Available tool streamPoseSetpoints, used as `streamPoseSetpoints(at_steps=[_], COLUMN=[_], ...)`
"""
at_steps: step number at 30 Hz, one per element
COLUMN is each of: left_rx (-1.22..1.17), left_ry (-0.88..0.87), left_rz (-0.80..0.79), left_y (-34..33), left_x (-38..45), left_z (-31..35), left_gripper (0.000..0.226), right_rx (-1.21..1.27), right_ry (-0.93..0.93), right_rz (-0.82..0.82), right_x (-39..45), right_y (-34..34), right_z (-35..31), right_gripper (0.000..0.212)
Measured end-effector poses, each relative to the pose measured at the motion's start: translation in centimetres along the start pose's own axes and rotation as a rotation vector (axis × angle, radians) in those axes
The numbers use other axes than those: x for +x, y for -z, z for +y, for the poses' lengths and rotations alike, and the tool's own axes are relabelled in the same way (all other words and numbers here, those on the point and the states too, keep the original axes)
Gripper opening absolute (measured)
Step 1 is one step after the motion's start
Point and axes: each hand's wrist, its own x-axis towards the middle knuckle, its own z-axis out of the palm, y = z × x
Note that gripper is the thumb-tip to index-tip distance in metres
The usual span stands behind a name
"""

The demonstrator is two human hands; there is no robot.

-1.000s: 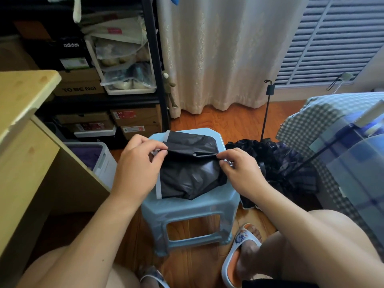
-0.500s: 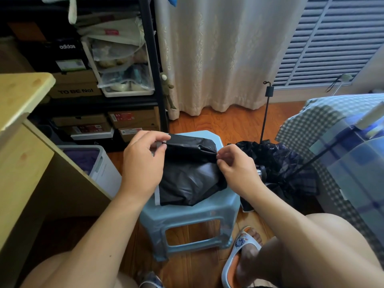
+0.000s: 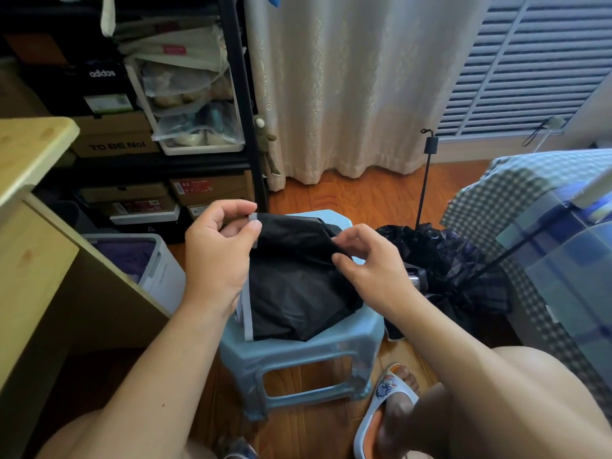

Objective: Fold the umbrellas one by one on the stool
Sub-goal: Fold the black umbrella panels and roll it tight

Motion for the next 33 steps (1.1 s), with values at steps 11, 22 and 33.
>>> streamPoseSetpoints(at_steps=[11,22,33], left_rx=[-0.003,-0.003,-0.069], left_ry=[-0.039,-0.033,-0.055], left_rz=[-0.039,-0.035,0.004], left_y=[-0.1,0.2,-0.1], left_x=[0.3,0.2,0.1], left_z=[0.1,0.4,0.5], left_gripper=[0.031,0.028,0.031], right_rx=[-0.218,0.164,0.332], right_ry=[0.064,-0.086,-0.055], right_rz=[-0.033,0.045,0.223], right_x=[0.6,-0.6,-0.2], right_y=[-0.7,-0.3,0.3], right_z=[-0.1,-1.4,-1.9], right_gripper=[0.012,0.027,0.028])
